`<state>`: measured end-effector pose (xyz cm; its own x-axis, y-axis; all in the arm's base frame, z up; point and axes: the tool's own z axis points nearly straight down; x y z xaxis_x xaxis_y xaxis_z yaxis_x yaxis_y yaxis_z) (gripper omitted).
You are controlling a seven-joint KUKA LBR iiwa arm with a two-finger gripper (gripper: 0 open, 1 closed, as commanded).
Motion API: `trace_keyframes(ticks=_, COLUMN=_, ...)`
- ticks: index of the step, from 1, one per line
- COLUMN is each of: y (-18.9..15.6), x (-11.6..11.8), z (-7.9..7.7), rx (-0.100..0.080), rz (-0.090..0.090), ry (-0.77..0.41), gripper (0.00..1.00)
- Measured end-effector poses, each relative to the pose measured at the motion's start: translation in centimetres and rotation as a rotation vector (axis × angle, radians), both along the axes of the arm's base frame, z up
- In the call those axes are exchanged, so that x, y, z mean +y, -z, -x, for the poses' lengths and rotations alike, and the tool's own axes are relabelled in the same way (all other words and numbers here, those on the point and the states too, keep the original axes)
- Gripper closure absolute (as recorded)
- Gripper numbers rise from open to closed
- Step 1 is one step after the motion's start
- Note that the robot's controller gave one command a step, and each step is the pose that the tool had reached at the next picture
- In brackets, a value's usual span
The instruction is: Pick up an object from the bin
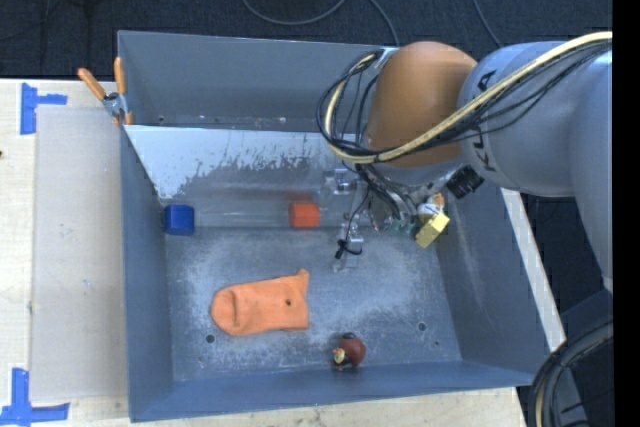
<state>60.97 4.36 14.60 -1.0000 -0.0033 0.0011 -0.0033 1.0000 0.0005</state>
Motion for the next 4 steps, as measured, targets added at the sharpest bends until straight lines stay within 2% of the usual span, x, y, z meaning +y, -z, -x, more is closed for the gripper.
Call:
trace_keyframes(ticks=1, y=1.8, x=1.5, z=1.8, rx=-0.008, rz=0.002, ry=0.101, gripper=0.00)
trace_keyframes(ticks=2, y=5.7, x=4.2, z=3.0, rx=0.010, rz=-0.002, ry=0.381, gripper=0.00)
trace_keyframes(ticks=3, y=6.7, x=4.7, z=3.5, rx=-0.002, rz=0.002, ry=0.434, gripper=0.00)
trace_keyframes(ticks=4, y=7.3, x=6.3, z=9.0, rx=0.007, rz=-0.002, ry=0.153, gripper=0.00)
